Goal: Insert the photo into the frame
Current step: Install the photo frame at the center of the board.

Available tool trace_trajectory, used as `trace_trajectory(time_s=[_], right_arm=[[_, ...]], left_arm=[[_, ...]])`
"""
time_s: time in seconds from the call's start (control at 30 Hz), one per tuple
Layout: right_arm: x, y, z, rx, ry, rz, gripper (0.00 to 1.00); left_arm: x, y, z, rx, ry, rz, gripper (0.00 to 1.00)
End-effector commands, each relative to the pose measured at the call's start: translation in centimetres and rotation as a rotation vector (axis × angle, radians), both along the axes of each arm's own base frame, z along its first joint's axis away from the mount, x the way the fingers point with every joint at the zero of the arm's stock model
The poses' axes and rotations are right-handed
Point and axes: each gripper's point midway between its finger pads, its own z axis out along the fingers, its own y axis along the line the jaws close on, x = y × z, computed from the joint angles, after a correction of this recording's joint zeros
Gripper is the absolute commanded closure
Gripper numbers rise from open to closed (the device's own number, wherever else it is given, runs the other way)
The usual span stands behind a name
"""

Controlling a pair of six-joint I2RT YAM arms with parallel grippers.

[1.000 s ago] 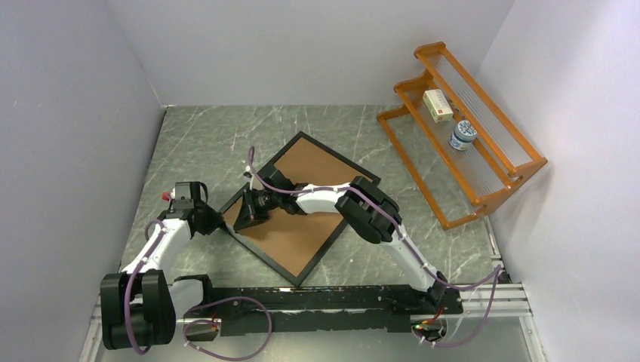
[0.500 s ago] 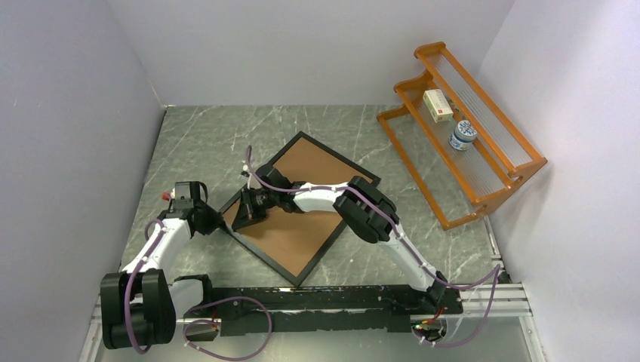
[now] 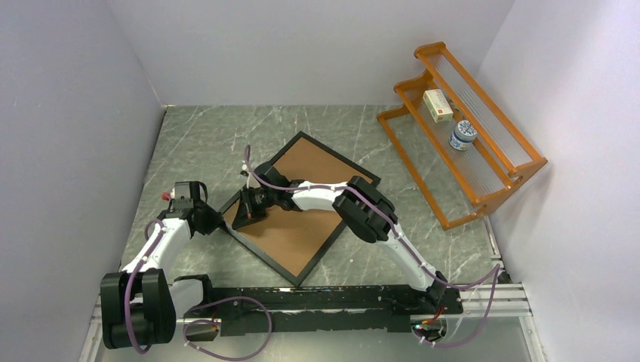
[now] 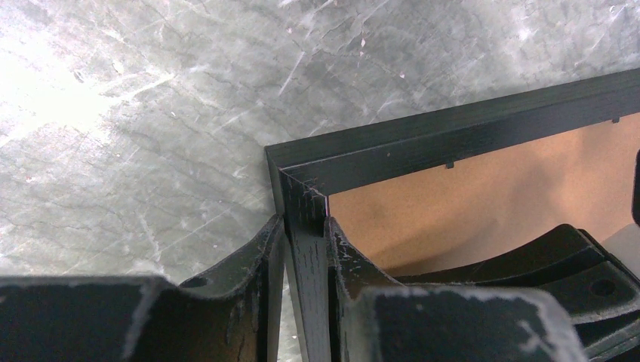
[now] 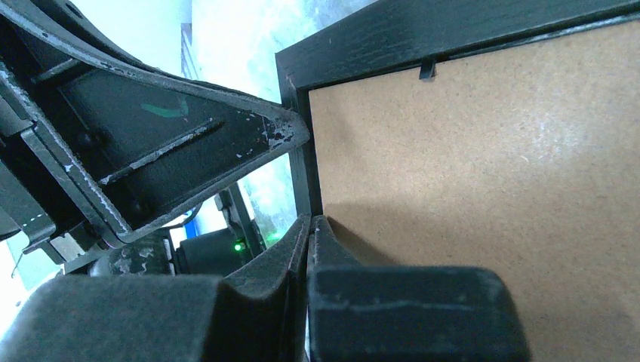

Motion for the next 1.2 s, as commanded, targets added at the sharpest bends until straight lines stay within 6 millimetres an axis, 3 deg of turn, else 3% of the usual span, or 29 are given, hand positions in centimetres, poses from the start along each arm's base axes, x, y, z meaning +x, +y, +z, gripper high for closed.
trace_trajectory(time_s=[0.0, 0.13, 0.4, 0.5, 0.77, 0.93, 1.17], right_arm=[[-0.9, -1.1, -1.7, -0.072, 0.026, 0.029, 0.96], [-0.6, -0.8, -0.6, -0.029, 0.014, 0.021, 0.93], [-1.0, 0.4, 5.9, 0.188, -0.010, 0.050, 0.72], [-1.1, 0.3, 5.6, 0.181, -0.004, 0.050, 0.74], [-1.5, 0.3, 4.3, 0.183, 0.041, 0.055, 1.00], [-1.2, 0.6, 4.7, 0.190, 0.030, 0.055, 1.00], [-0.5, 0.1, 1.5, 0.059, 0.020, 0.015, 0.87]], left_arm=[[-0.4, 0.1, -0.7, 0.006, 0.033, -0.007, 0.89], [-0.4, 0.2, -0.7, 0.007, 0.031, -0.006, 0.89], [-0.3, 0.1, -0.7, 0.003, 0.029, -0.012, 0.89], [-0.3, 0.1, -0.7, 0.001, 0.029, -0.015, 0.89], [-0.4, 0.1, -0.6, 0.002, 0.029, -0.014, 0.89], [-0.3, 0.1, -0.6, 0.002, 0.029, -0.015, 0.89], [-0.3, 0.1, -0.7, 0.002, 0.029, -0.017, 0.89]])
